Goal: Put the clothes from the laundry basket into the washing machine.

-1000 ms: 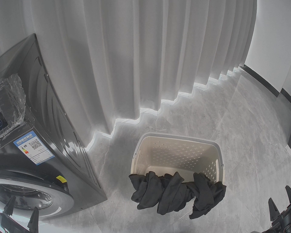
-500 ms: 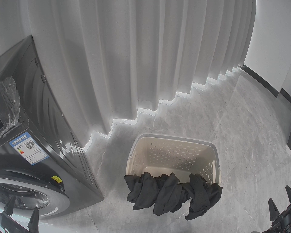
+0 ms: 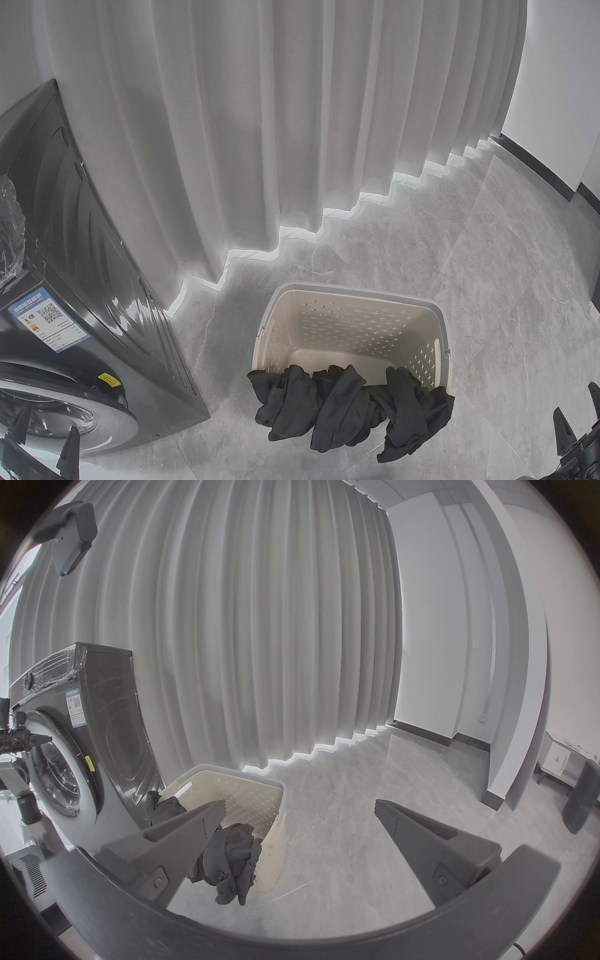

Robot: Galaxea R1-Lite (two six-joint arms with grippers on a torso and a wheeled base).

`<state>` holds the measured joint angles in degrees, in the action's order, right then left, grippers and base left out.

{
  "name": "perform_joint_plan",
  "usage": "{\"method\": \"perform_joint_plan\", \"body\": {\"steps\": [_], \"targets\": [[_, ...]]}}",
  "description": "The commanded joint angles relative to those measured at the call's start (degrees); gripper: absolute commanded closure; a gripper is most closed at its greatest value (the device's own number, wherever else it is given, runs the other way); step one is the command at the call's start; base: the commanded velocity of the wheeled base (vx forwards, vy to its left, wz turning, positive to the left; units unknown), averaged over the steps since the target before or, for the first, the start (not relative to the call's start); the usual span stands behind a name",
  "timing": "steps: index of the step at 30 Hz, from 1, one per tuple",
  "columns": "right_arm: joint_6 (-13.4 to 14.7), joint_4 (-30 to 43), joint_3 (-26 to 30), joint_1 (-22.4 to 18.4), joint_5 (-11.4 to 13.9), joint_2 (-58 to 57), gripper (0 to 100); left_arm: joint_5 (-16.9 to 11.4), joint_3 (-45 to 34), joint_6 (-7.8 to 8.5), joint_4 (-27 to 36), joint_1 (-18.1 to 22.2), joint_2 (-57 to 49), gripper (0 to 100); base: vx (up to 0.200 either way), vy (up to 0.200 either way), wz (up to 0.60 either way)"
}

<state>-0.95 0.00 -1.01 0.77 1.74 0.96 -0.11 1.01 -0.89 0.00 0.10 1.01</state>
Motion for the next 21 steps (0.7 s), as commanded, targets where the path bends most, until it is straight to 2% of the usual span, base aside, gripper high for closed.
{"method": "perform_joint_plan", "body": {"steps": [1,7,16,21], "targets": [[0.0,0.0,1.0,0.0,0.0,0.1,0,0.0,-0.9,0.01,0.0,0.0,-0.8,0,0.000,0.000,0.00],[0.0,0.0,1.0,0.0,0.0,0.1,0,-0.1,-0.9,-0.08,0.0,0.0,-0.8,0,0.000,0.000,0.00],[0.0,0.0,1.0,0.0,0.0,0.1,0,-0.1,-0.9,0.01,0.0,0.0,-0.8,0,0.000,-0.200,0.00],[0.0,0.0,1.0,-0.1,0.0,0.1,0,-0.1,-0.9,0.19,0.0,0.0,-0.8,0,0.000,0.000,0.00]]}}
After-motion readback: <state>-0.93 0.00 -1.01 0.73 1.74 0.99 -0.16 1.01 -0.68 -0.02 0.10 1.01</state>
